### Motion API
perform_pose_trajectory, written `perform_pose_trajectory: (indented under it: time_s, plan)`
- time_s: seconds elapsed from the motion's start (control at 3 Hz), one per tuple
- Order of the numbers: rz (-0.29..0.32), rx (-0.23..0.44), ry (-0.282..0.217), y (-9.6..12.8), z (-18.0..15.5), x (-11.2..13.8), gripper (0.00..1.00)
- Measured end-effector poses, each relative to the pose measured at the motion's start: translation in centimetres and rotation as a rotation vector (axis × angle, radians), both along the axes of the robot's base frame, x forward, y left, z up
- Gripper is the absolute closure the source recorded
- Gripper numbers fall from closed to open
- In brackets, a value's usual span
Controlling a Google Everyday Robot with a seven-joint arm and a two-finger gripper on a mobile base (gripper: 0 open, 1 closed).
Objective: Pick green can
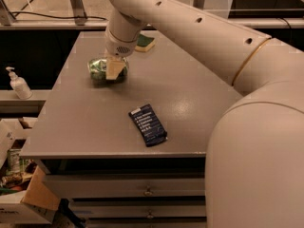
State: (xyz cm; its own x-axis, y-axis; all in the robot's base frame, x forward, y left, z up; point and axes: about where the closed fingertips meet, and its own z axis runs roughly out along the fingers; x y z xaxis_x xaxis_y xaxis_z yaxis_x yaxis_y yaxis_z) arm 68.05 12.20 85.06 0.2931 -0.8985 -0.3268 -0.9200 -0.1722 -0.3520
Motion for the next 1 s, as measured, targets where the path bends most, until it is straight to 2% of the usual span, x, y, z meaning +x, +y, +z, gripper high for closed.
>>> perform_pose_trajectory:
  time_s: [0.33, 0.67, 1.0]
  plan:
    - [0.002, 0.055, 0.002, 0.5, 2.1, -1.5, 1.00]
    - [-0.004, 0.104, -0.001, 0.4, 3.9, -2.5, 1.00]
    - [-0.023, 0.182, 0.030, -0.1, 4.9, -3.6, 1.00]
